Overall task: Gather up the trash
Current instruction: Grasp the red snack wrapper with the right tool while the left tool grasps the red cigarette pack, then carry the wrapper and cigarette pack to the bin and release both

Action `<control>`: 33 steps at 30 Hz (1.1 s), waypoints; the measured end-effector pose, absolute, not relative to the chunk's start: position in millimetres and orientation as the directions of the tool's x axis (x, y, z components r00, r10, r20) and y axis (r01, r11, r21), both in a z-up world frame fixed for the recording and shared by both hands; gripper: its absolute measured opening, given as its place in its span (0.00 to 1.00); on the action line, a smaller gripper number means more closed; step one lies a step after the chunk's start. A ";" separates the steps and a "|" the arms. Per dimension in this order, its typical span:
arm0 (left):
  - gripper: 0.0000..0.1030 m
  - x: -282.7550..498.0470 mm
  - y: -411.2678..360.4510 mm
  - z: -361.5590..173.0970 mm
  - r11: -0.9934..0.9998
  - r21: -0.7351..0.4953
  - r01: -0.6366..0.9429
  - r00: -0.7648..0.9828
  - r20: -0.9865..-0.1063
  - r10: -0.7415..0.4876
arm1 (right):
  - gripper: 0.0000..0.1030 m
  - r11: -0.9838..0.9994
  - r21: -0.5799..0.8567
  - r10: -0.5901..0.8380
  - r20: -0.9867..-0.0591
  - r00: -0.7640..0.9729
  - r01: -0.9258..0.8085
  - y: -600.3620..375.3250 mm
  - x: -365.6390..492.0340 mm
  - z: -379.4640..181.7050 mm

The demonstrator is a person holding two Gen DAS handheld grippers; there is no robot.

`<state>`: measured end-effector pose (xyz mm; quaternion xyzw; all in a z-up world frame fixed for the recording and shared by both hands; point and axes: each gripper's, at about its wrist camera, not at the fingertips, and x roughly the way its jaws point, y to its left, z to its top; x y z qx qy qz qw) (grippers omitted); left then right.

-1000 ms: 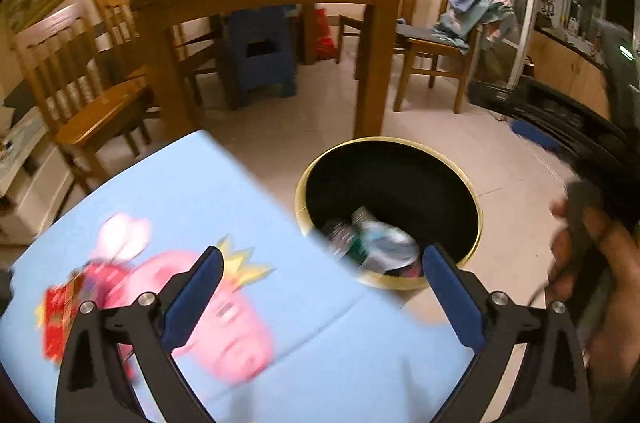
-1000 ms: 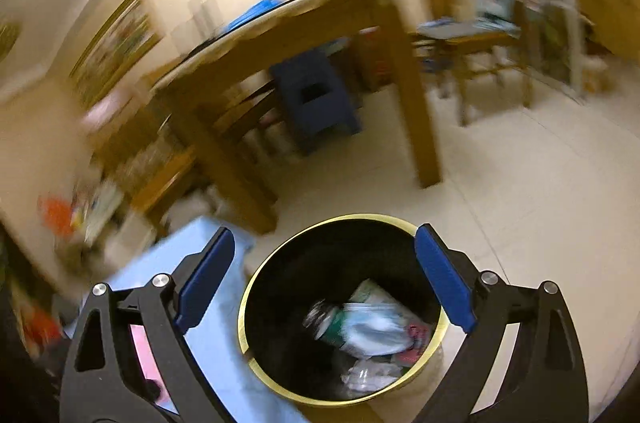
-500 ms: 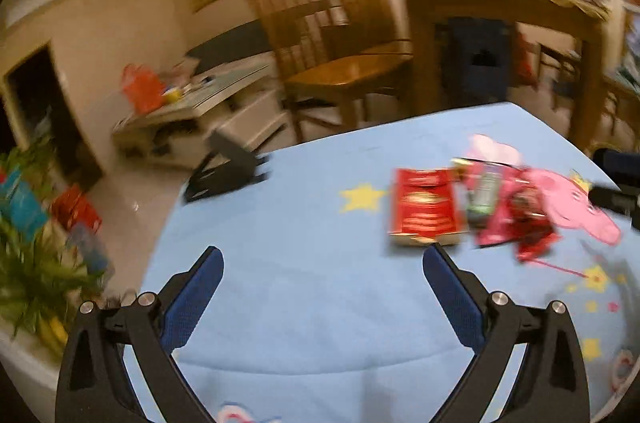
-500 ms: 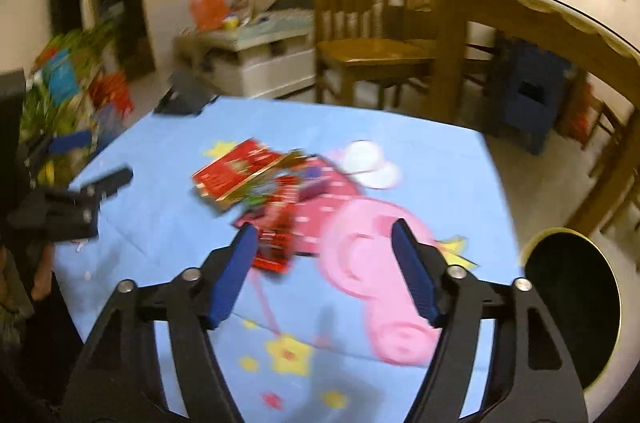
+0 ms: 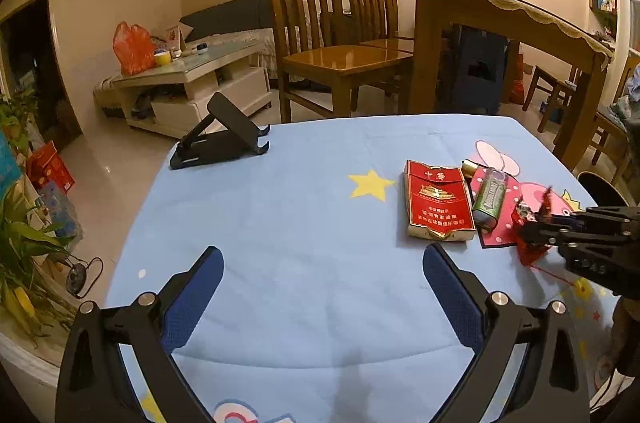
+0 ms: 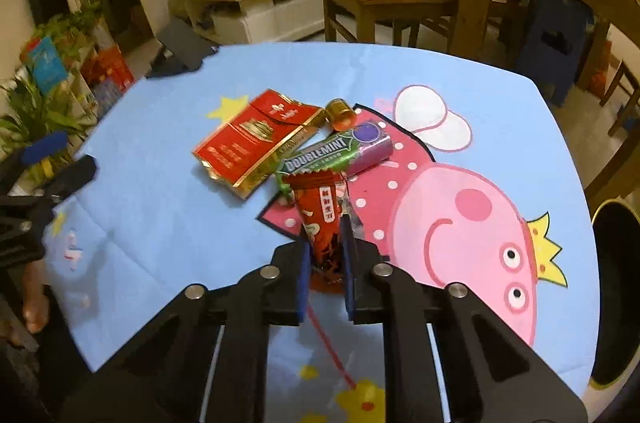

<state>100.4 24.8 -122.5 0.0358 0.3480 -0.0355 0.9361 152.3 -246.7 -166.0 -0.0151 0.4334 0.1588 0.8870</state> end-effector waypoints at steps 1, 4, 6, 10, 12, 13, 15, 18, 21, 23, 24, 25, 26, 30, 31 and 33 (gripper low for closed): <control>0.94 101.2 27.1 -123.4 0.995 0.032 0.095 0.753 -0.656 -0.051 | 0.13 0.951 0.111 0.267 -0.764 0.587 -0.288 -248.7 149.1 -161.4; 0.94 104.4 29.5 -125.4 0.994 -0.003 0.112 0.740 -0.667 -0.085 | 0.13 0.954 0.130 0.276 -0.730 0.625 -0.269 -269.4 133.8 -142.2; 0.94 107.0 26.6 -127.1 0.990 -0.028 0.139 0.724 -0.679 -0.121 | 0.13 0.961 0.132 0.262 -0.716 0.647 -0.243 -289.4 124.5 -133.1; 0.94 123.9 6.2 -128.1 0.982 -0.026 0.186 0.698 -0.700 -0.151 | 0.13 0.967 0.202 0.252 -0.697 0.671 -0.153 -341.6 112.2 -135.3; 0.94 133.6 -10.0 -127.0 0.974 -0.018 0.225 0.688 -0.706 -0.172 | 0.13 0.956 0.280 0.262 -0.685 0.680 -0.085 -372.6 105.9 -151.7; 0.94 139.0 -17.2 -127.2 0.972 -0.014 0.234 0.685 -0.707 -0.175 | 0.13 0.949 0.310 0.262 -0.690 0.674 -0.052 -383.5 104.5 -159.2; 0.94 156.5 -36.0 -126.9 0.962 -0.010 0.273 0.668 -0.718 -0.197 | 0.13 0.934 0.357 0.277 -0.685 0.674 -0.020 -400.7 103.4 -159.8; 0.94 186.1 -57.1 -131.2 0.950 -0.031 0.312 0.626 -0.745 -0.230 | 0.13 0.941 0.336 0.261 -0.650 0.713 -0.038 -409.2 96.7 -144.6; 0.92 209.8 -73.7 -138.2 0.945 -0.002 0.328 0.602 -0.770 -0.210 | 0.13 0.929 0.368 0.283 -0.647 0.709 -0.035 -417.1 94.2 -145.4; 0.92 223.2 -79.9 -141.7 0.940 -0.002 0.341 0.578 -0.788 -0.211 | 0.13 0.927 0.372 0.293 -0.638 0.712 -0.048 -419.9 91.8 -142.0; 0.92 229.3 -82.1 -145.3 0.935 -0.019 0.354 0.549 -0.805 -0.224 | 0.13 0.927 0.372 0.296 -0.633 0.715 -0.055 -420.9 91.2 -140.1; 0.92 234.6 -84.1 -150.2 0.934 -0.016 0.356 0.527 -0.822 -0.215 | 0.13 0.926 0.373 0.300 -0.627 0.719 -0.060 -422.9 90.5 -137.7; 0.91 237.5 -84.8 -153.6 0.936 -0.003 0.352 0.522 -0.829 -0.199 | 0.13 0.924 0.376 0.303 -0.623 0.721 -0.063 -420.8 92.2 -135.8; 0.66 244.3 -84.8 -175.7 0.936 0.015 0.351 0.480 -0.861 -0.166 | 0.13 0.918 0.389 0.315 -0.604 0.732 -0.074 -422.0 90.9 -128.7; 0.62 241.3 -82.2 -175.6 0.937 0.000 0.350 0.490 -0.852 -0.183 | 0.13 0.917 0.391 0.317 -0.598 0.736 -0.078 -423.0 89.6 -126.5; 0.62 233.0 -83.2 -175.7 0.935 0.037 0.352 0.515 -0.842 -0.160 | 0.13 0.917 0.391 0.315 -0.590 0.743 -0.078 -422.7 87.8 -122.4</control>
